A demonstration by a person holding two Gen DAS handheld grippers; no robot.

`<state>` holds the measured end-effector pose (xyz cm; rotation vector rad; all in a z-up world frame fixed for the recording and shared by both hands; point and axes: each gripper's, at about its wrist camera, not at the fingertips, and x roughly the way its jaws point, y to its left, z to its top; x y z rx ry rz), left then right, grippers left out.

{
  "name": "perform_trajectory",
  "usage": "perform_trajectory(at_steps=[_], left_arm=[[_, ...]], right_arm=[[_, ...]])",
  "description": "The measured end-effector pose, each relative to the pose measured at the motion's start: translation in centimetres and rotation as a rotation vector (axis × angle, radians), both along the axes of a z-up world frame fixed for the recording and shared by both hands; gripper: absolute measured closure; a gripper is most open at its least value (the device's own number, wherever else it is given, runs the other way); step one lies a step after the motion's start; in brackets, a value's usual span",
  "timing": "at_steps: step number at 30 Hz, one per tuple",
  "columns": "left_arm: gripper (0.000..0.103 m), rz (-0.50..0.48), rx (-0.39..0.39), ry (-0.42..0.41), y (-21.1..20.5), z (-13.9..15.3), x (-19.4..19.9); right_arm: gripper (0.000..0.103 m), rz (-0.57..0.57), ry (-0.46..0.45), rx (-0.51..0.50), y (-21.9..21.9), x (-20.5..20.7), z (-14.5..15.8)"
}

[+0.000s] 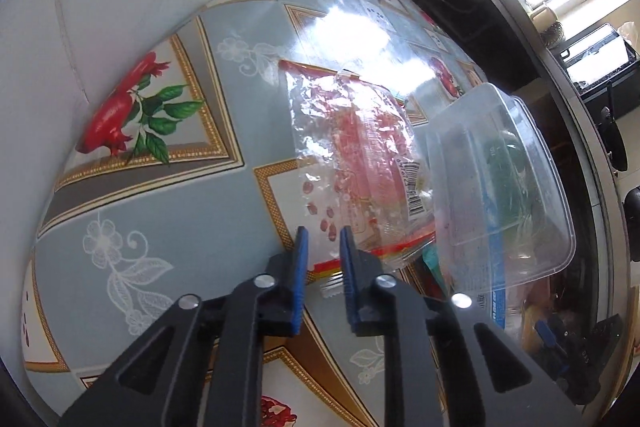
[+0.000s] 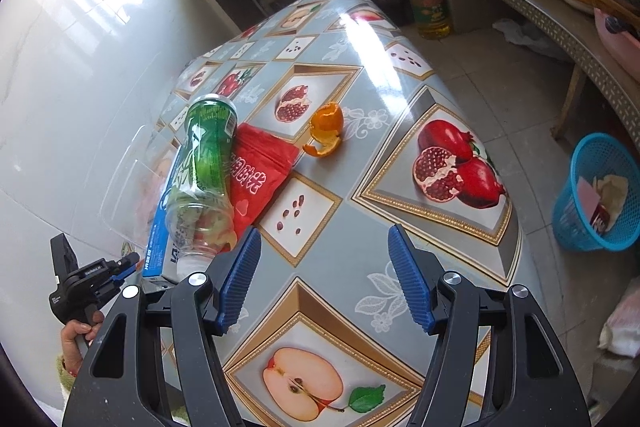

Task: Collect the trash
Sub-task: 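Grasp the clear bag with red print with the left gripper and lift it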

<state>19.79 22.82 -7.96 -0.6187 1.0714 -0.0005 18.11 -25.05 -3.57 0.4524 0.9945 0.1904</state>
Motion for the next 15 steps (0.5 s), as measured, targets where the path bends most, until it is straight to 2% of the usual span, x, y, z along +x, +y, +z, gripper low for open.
perform_trajectory(at_steps=[3, 8, 12, 15], left_arm=[[0.100, -0.003, 0.025, -0.019, -0.1, 0.3, -0.9], [0.102, -0.030, 0.140, -0.068, 0.0, 2.7, -3.1], [0.103, -0.054, 0.353, -0.173, -0.8, 7.6, -6.5], [0.103, -0.061, 0.460, -0.264, -1.7, 11.4, -8.9]], right_arm=[[0.041, -0.007, -0.002, 0.003, -0.4, -0.2, 0.0], [0.041, -0.007, -0.001, 0.017, -0.6, -0.2, -0.1], [0.041, 0.007, -0.005, 0.023, -0.4, -0.2, -0.1], [0.041, 0.016, -0.006, 0.033, -0.2, 0.0, -0.3]])
